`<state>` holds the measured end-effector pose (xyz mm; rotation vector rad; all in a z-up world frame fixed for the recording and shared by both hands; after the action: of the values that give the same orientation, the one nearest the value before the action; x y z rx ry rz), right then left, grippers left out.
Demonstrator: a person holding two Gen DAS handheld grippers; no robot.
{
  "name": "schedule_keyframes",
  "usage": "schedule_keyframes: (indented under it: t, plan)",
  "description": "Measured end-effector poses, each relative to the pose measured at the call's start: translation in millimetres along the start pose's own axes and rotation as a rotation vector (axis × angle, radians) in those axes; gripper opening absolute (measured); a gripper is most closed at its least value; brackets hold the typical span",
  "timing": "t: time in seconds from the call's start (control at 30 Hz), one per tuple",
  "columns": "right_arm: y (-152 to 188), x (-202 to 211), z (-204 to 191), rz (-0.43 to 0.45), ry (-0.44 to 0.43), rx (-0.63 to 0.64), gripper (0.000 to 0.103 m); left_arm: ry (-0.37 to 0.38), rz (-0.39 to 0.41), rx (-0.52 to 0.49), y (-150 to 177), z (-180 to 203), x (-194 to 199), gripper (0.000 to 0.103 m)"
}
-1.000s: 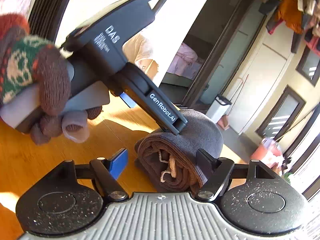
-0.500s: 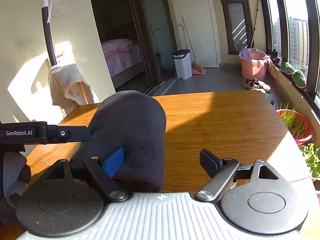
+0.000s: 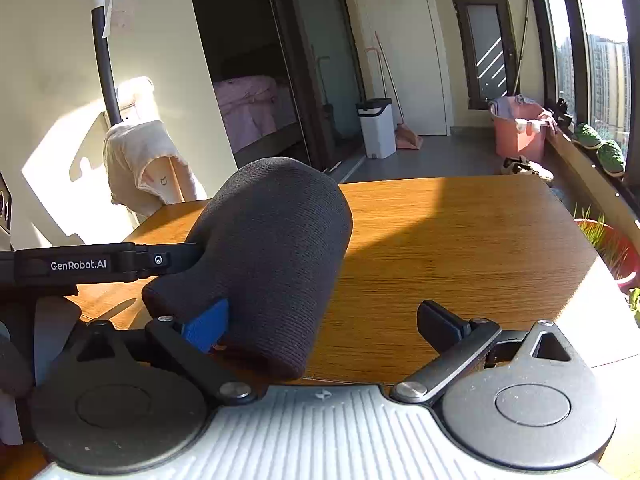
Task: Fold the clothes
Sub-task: 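Open both grippers and release the rolled sweatpants on the table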
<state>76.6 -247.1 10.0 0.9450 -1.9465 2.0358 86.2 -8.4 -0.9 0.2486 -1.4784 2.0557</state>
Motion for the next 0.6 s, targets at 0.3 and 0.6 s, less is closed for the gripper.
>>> schedule_keyframes:
  t: [0.3,0.6]
  plan:
    - [-19,-26,-1,0.033,0.036,0.036,0.102,0.003,0.048,0.048,-10,-22,-15,0.103]
    - [-19,-30,-8,0.026,0.026,0.037,0.103,0.010,0.053,0.079,-18,-36,-22,0.103]
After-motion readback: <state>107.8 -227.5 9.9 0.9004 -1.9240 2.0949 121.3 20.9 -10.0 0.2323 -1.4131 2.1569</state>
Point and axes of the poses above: each gripper's, at about its wrist camera, not at the fingertips, and x roughly against the way its jaws point, z to its right, y to its underside, the point moved 4 cm from there along -x, roughly the way its jaws point, and after that the axes turned 15 degrees about y, right-handed, at the moved point
